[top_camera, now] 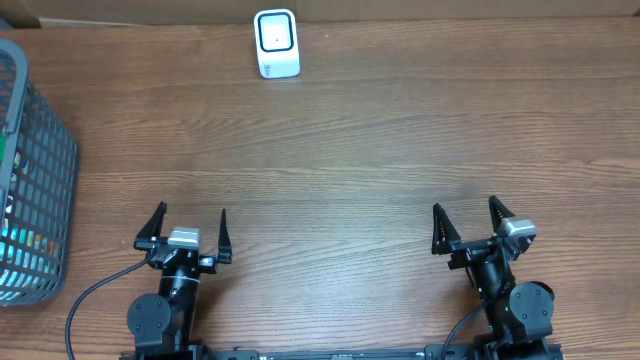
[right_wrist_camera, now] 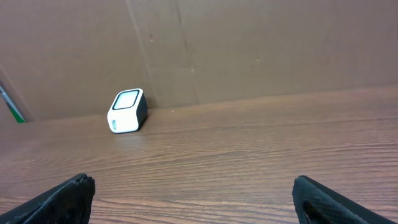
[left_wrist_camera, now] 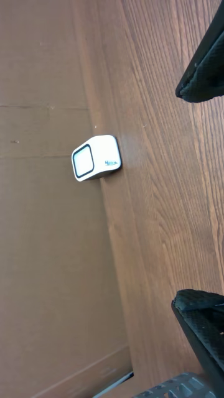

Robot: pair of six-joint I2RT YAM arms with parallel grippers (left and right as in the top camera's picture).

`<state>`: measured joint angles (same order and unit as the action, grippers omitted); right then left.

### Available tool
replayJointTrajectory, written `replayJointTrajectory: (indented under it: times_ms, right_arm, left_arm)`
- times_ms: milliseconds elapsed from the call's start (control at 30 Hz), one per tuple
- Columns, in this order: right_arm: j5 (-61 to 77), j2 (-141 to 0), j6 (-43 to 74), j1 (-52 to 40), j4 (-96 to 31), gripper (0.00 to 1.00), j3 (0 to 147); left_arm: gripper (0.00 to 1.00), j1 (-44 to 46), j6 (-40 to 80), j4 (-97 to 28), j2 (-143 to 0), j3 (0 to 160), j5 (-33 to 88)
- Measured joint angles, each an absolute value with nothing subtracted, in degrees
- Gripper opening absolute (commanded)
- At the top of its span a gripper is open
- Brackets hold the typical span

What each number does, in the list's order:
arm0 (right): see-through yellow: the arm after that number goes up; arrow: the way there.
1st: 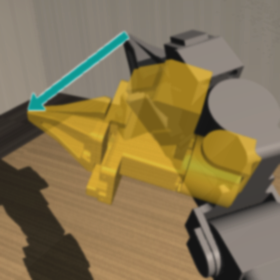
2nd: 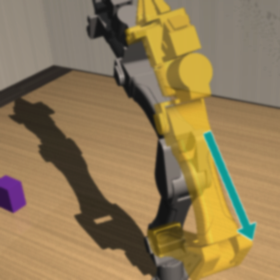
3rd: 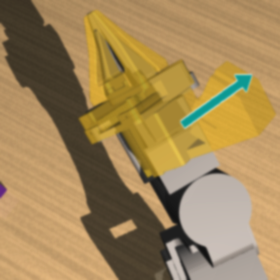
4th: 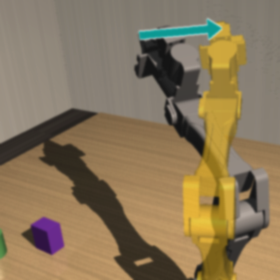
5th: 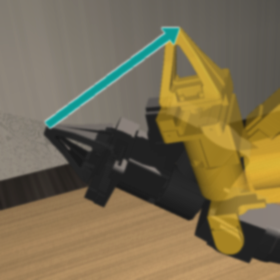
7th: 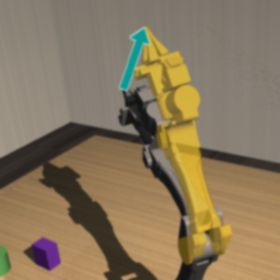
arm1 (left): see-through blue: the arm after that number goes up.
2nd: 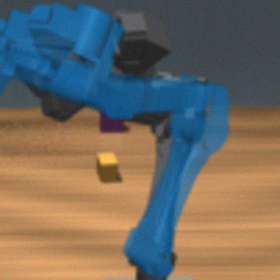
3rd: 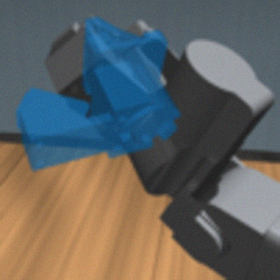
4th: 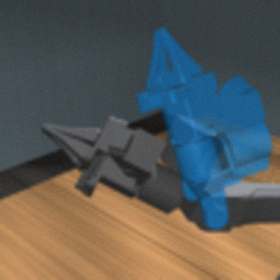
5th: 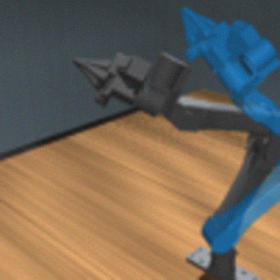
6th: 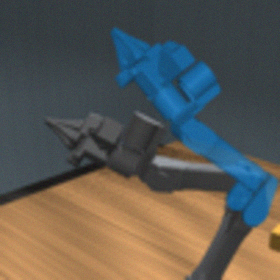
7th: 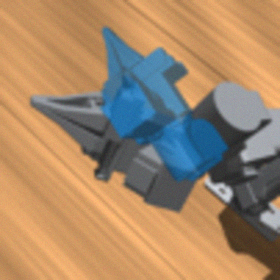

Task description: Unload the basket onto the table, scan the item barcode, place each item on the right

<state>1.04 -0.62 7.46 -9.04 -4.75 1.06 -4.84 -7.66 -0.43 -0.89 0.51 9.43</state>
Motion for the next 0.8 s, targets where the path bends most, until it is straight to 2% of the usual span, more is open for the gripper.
replayJointTrajectory:
  times_ms: [433, 800]
  right_arm:
    - [1.1, -0.6, 7.4, -9.0, -4.8, 1.00, 1.1]
    - [1.1, -0.6, 7.4, -9.0, -4.8, 1.00, 1.1]
  left_arm:
    - [1.00, -4.8, -3.8, -0.4, -0.9, 0.8, 9.5]
    - [1.00, -4.8, -1.4, -6.2, -1.0, 10.0, 9.5]
